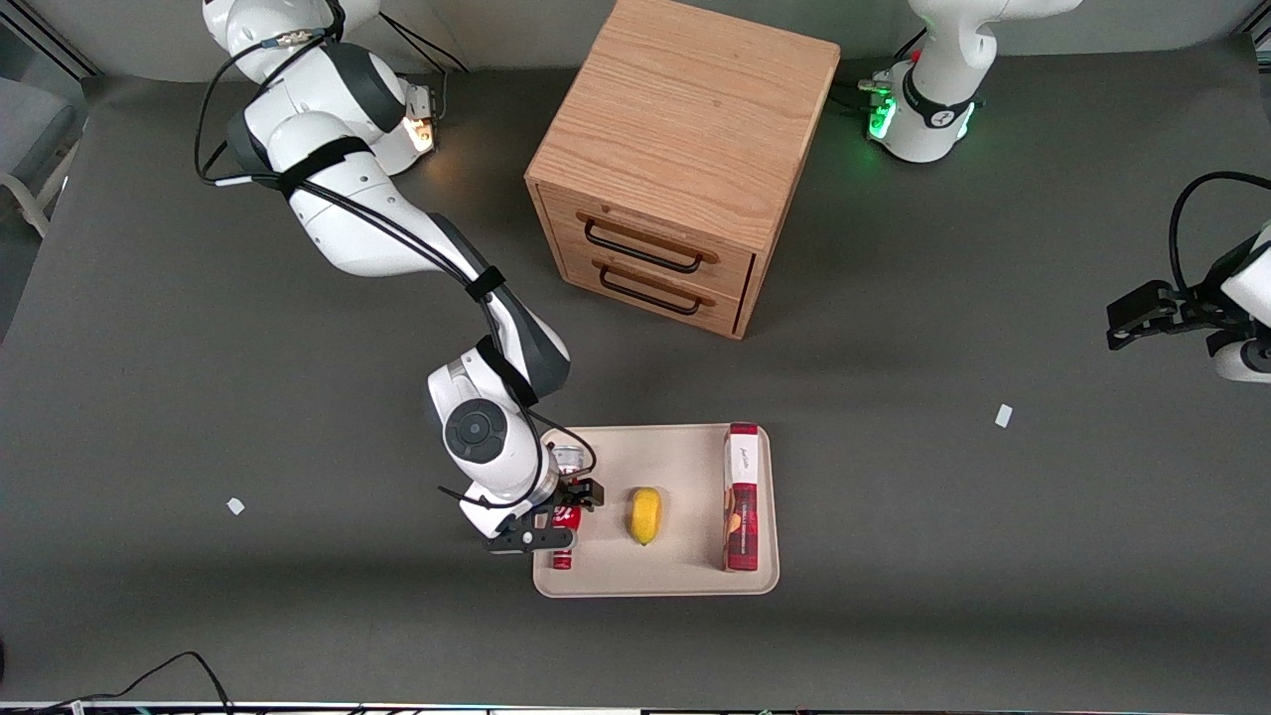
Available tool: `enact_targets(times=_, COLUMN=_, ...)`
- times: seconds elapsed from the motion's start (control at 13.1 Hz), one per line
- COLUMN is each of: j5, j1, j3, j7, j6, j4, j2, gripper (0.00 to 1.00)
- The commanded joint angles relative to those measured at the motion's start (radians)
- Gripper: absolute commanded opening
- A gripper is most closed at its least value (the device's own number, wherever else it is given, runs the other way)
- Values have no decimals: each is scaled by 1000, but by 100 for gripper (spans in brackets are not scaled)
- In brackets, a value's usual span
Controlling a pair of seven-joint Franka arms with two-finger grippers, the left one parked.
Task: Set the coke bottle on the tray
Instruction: 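Carry the upright bottle onto the tray beside the lemon and lower it, then open the right gripper to release the bottle on the tray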
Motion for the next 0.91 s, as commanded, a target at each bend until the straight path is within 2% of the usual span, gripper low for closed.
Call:
enact_targets(times=0.0, j5=-11, j1=-24, j3=6, j7=5, j6=-6, j4=-58, j2=-92, gripper=100)
enact_targets(times=0.46, j5=-10, j1=-133, j3=2, j7=-24, j6=-217, j4=-312, j2=-431, gripper=100)
enact_targets(times=0.61, j5=-10, j1=-172, j3=-13, j7=-155, j6=-251, j4=-442, j2=-570, gripper=100)
enact_targets(times=0.76, j5=10, j1=-229, j3=-30, j7=-210, j6=-273, j4=-580, j2=-711, gripper=100)
enact_targets(times=0.84, j5=60, j1=-258, j3=-32, j7=-202, j6=-273, j4=-651, j2=-780, gripper=100)
